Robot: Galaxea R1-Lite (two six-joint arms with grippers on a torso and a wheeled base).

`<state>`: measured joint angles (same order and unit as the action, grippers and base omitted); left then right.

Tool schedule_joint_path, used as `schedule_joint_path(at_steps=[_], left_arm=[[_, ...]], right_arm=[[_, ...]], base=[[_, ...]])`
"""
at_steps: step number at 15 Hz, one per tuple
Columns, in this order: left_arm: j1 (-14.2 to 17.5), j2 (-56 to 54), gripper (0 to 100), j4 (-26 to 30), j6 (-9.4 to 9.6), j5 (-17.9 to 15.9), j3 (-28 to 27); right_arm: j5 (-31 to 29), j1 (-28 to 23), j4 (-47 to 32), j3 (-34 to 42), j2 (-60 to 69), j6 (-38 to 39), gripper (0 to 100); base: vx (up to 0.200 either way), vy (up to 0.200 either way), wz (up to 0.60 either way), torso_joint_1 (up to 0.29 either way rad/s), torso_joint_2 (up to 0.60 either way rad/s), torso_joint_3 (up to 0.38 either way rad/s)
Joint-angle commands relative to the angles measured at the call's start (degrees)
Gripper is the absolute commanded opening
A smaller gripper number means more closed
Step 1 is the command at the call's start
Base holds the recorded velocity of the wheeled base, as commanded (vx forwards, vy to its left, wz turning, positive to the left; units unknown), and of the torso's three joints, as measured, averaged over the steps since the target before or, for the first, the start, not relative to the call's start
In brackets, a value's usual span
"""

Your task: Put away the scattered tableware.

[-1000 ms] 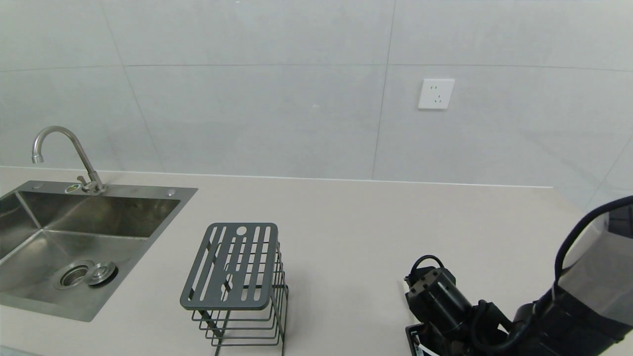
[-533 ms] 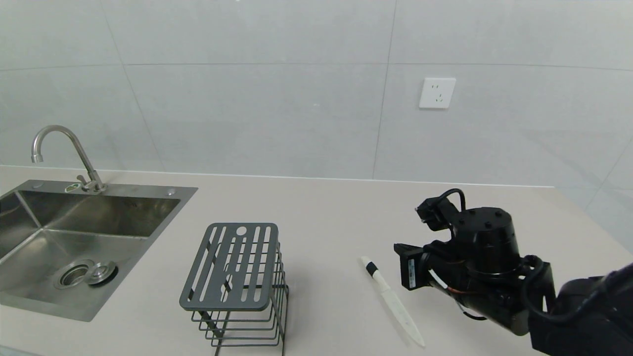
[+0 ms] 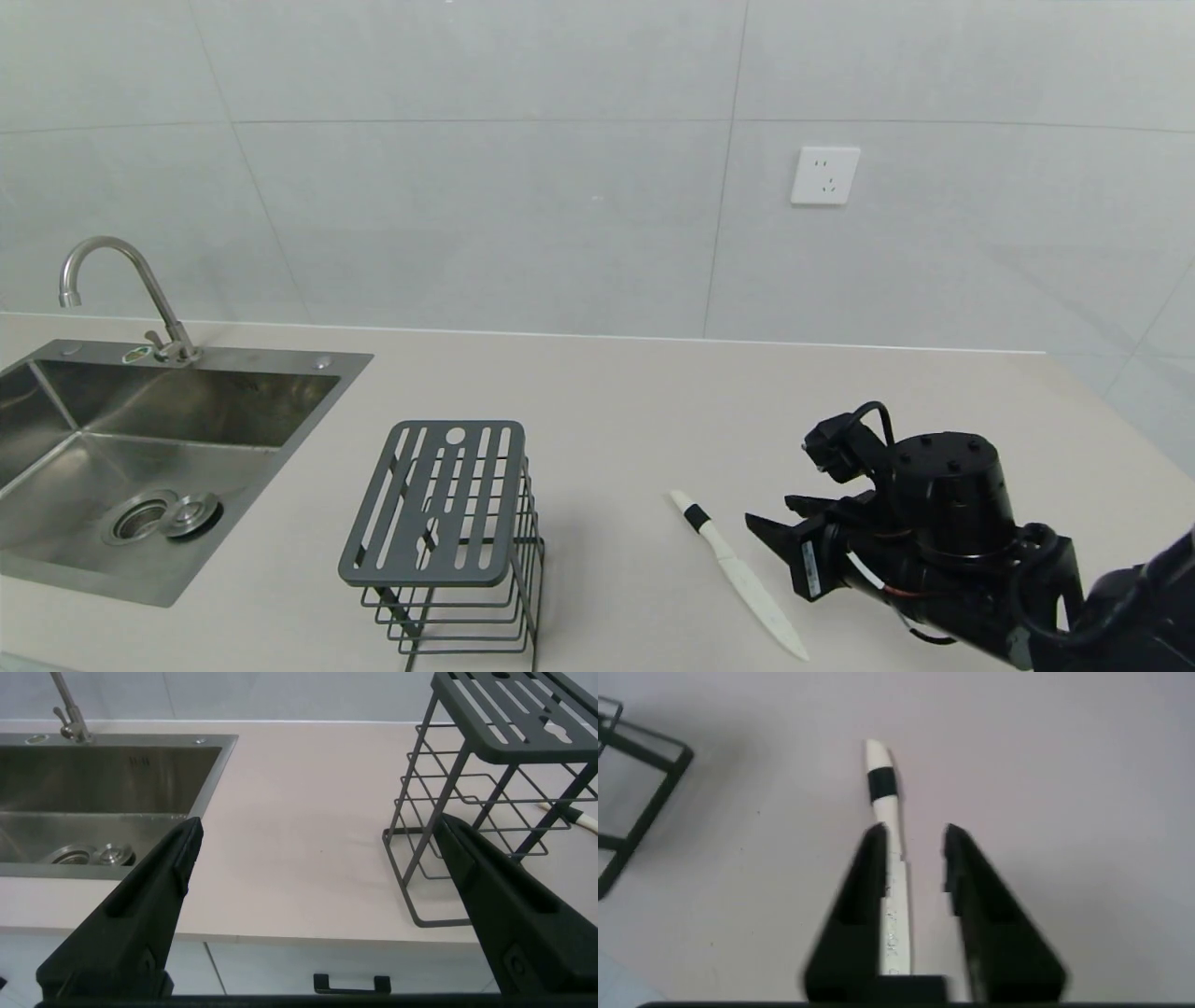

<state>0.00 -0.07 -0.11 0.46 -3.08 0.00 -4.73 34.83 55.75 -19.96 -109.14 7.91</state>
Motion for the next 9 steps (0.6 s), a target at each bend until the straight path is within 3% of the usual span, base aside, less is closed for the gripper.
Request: schedule_joint_path(at_steps=[1,4,7,9], left_arm=[[0.0,0.1,100,-0.1,-0.02,0.0,0.0],[0.0,0.1,100,0.0,-0.02,0.0,0.0],[0.0,0.1,100,0.0,-0.02,0.0,0.0],[0.0,0.1,100,0.0,-0.02,0.0,0.0]], right_arm=[[3.8,-0.6,5.2,0.2,-6.0,-3.7,100],[8.2,-1.9,4.9,0.1,-7.0,-9.7,100],[9.7,-2.8,-6.9,-4.4,-6.9,-12.0,100],[9.7,-2.7,-15.1,-11.9,-5.4,-13.1,100]], base=[[0.000,0.000,0.00,0.000,0.00,0.000],[0.000,0.000,0.00,0.000,0.00,0.000],[0.000,0.000,0.00,0.000,0.00,0.000],[0.000,0.000,0.00,0.000,0.00,0.000]])
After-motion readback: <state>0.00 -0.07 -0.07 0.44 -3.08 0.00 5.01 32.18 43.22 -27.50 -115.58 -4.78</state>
